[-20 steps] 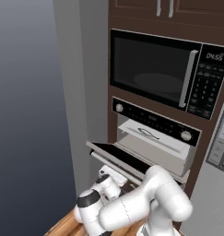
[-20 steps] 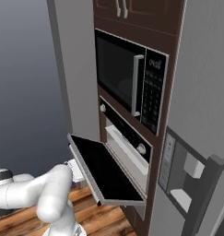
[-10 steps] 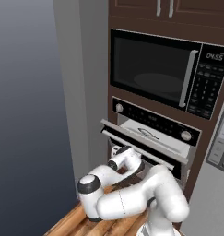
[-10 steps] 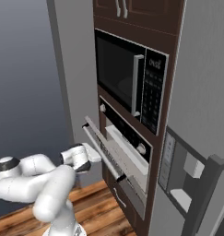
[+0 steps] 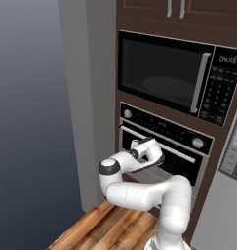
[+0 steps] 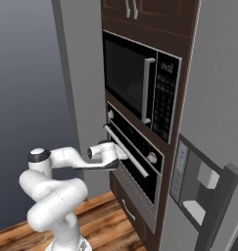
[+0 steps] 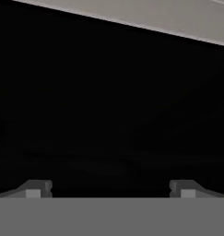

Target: Place the fish on the top rack of the oven, and slide the tray back inside. Close the oven door.

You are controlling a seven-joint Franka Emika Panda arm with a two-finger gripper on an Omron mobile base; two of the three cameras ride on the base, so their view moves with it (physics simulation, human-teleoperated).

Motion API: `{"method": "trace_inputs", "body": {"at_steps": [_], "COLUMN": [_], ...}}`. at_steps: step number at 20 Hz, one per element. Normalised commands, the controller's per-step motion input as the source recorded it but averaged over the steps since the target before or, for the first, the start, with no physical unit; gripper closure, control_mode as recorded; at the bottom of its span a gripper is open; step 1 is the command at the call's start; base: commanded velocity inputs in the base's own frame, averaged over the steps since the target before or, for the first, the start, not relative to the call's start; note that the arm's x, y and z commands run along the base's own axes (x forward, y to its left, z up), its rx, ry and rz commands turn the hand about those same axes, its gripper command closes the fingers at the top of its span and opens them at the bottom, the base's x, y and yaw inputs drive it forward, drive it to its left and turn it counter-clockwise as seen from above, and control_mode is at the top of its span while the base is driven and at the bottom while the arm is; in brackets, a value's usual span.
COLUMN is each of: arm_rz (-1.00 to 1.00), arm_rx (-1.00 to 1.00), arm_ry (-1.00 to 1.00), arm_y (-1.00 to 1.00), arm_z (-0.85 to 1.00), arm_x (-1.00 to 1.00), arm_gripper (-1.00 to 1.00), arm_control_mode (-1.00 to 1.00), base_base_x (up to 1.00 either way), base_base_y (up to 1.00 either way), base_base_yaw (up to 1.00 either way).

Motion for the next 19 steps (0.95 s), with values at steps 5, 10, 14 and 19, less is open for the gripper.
{"method": "trace_inputs", "body": {"at_steps": [5,10,14,19], "arm_rz": [-0.01,-0.01,0.0,0.0], "arm_rx": [0.0,0.0,0.0,0.0], "arm_ry": [0.14,0.02,0.0,0.0], "arm_y": [-0.76,-0.37,-0.14,-0.17], "arm_z": [-0.45,-0.17,-0.02,0.0], "arm_x": [0.53,0.0,0.0,0.0], "arm_gripper": [-1.0,-1.0,-1.0,-1.0], "arm_control_mode": [-1.0,-1.0,-1.0,-1.0], "base_base_x": [0.0,0.0,0.0,0.0], "base_base_y": [0.0,0.0,0.0,0.0], "base_base_yaw": [0.0,0.0,0.0,0.0]}}
